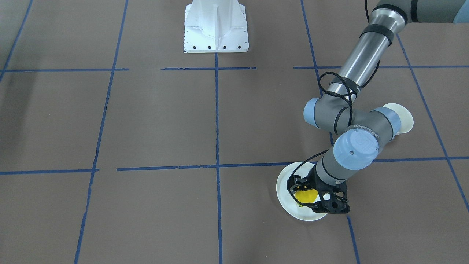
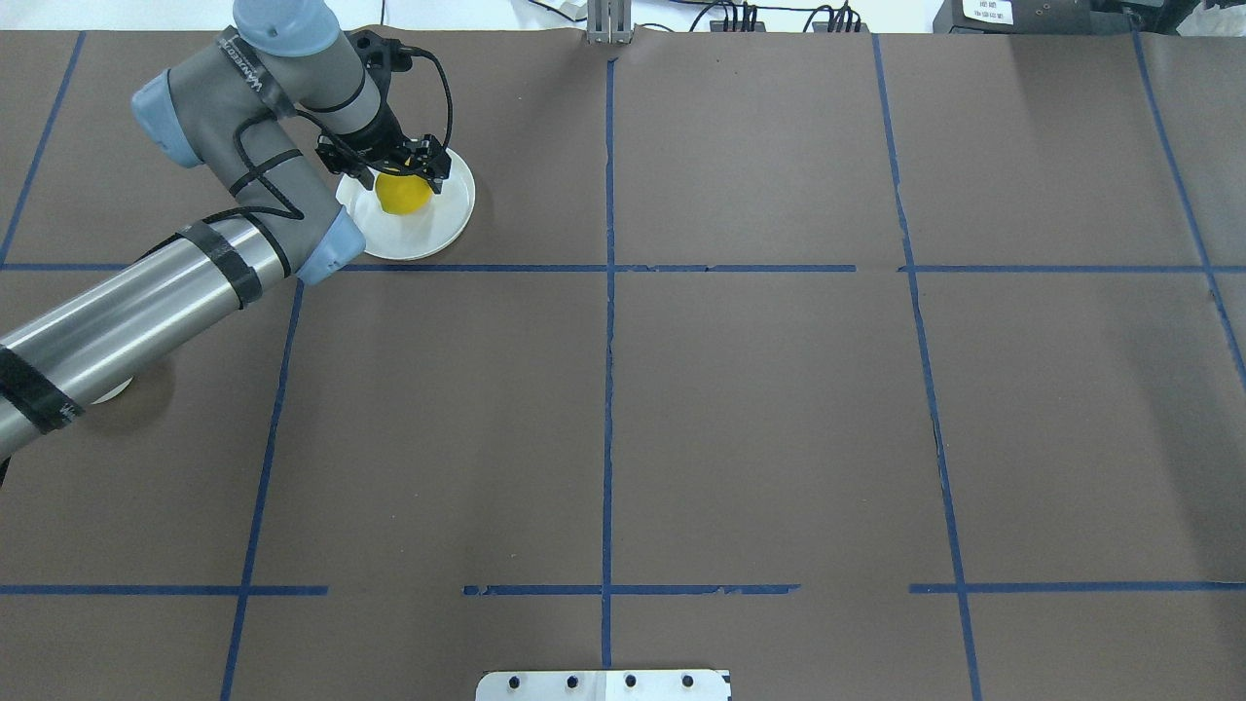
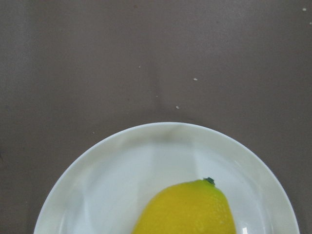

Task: Move lemon from plate to bowl
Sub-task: 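Lower the left gripper and close it around the lemon, then lift the lemon with the left gripper and carry it toward the white bowl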

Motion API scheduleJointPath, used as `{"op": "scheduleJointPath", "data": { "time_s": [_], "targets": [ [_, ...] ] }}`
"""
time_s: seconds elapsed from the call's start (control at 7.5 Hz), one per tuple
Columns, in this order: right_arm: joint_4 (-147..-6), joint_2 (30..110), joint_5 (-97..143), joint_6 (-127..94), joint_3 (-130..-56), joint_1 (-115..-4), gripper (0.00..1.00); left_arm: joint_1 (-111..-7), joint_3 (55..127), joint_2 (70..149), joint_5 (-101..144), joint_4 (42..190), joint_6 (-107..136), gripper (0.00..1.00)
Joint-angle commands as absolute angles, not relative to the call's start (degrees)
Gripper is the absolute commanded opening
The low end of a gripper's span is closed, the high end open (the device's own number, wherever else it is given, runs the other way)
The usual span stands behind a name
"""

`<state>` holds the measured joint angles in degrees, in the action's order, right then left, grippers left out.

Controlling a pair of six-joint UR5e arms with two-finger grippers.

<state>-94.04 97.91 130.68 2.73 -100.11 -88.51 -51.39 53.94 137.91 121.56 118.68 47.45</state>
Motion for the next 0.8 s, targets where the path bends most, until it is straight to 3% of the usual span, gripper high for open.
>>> {"op": "scheduleJointPath", "data": {
  "time_s": [0.0,0.13,0.27,0.67],
  "targets": [
    [-94.04,97.91,130.61,2.72,-100.19,-88.51,1.00,-51.06,53.88,137.81,121.64,118.74,47.29,0.22],
    [-94.04,97.91,130.69,2.72,-100.11,-88.51,1.00,-51.59,54.23,137.81,121.73,118.74,46.94,0.00],
    [-94.04,97.91,130.61,2.72,-100.11,-88.51,1.00,-54.46,56.40,137.38,123.29,118.22,46.76,0.00],
    [-94.04,97.91,130.61,2.72,-100.11,-88.51,1.00,-59.48,77.01,125.10,127.09,108.60,46.50,0.00]
  ]
}}
